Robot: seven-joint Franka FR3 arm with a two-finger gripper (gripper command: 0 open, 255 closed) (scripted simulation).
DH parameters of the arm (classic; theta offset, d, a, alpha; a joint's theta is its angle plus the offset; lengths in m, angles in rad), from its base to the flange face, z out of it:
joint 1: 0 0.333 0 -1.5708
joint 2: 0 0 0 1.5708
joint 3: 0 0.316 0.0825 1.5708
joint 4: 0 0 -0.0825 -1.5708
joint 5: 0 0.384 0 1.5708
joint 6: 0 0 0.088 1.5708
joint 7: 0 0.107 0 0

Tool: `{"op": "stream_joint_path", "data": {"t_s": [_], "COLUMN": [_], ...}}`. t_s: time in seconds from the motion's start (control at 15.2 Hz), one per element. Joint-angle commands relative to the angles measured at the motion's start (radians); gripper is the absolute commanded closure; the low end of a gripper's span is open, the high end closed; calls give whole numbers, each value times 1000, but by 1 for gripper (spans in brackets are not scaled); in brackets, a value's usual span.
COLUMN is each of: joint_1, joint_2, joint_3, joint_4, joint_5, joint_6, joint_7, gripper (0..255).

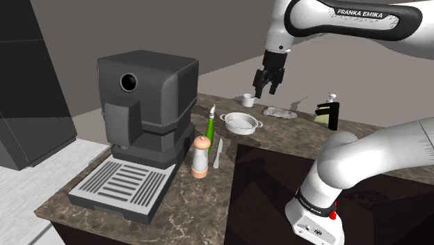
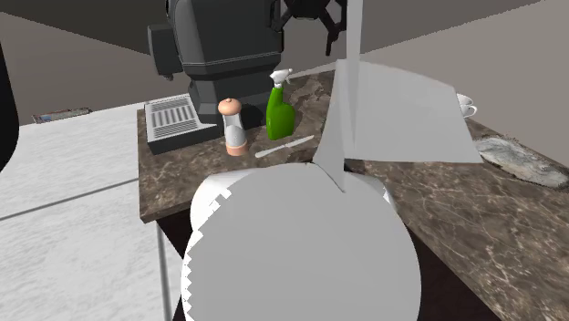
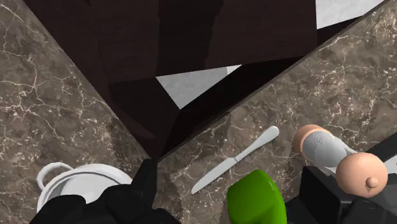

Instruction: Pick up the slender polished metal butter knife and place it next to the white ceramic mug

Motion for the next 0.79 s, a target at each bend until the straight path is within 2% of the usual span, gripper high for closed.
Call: {"op": "stream_joint_path", "data": {"t_s": [0.0, 0.4, 0.73], "joint_1": [0, -43, -83], "joint_2": [0, 35, 128], "joint_3": [0, 70, 132], "joint_4": [0, -174, -271], "joint_5": [0, 20, 25], "joint_6": [0, 257, 483], "joint_7": [0, 192, 357], "gripper": [0, 0, 0]}}
